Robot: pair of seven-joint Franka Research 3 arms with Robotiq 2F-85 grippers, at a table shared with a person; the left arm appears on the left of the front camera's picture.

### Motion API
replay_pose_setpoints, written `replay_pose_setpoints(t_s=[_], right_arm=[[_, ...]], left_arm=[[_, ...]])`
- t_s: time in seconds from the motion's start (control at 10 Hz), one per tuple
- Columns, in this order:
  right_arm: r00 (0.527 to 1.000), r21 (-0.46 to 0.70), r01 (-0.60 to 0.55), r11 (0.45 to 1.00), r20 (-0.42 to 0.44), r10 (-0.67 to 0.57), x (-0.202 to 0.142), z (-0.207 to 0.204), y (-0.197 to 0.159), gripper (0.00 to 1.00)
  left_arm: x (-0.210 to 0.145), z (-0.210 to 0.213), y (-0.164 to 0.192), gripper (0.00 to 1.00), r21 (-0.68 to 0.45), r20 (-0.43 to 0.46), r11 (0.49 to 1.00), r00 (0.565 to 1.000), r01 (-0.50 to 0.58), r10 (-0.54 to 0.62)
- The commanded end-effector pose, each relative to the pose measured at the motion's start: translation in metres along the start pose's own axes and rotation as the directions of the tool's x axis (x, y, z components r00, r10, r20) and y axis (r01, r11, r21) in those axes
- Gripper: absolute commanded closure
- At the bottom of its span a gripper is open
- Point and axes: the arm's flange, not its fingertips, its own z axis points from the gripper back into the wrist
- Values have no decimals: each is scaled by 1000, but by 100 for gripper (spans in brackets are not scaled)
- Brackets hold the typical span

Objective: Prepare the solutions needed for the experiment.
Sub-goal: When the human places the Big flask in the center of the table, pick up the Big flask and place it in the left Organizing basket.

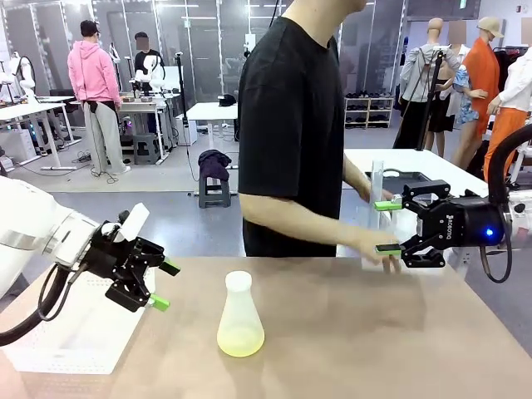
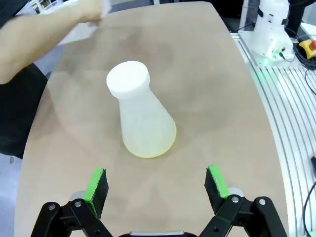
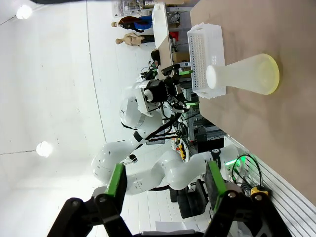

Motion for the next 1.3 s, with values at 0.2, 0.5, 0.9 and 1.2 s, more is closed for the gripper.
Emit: replay_pose_setpoints(t_s=[0.2,0.5,0.9,1.2], right_arm=[[1000,5,0,1000,-1,0,-1,0,0,19],[1000,5,0,1000,-1,0,-1,0,0,19],[1000,5,0,1000,-1,0,-1,0,0,19],[1000,5,0,1000,-1,0,-1,0,0,19]], left_arm=[[0,3,0,0,5,1,1000,1000,1,-1],[2,-25,23,0,-62,21,998,1000,10,-9],[-1,-66,32,0,-202,82,979,996,-31,48],[-1,-83,40,0,-222,128,974,988,-50,80]])
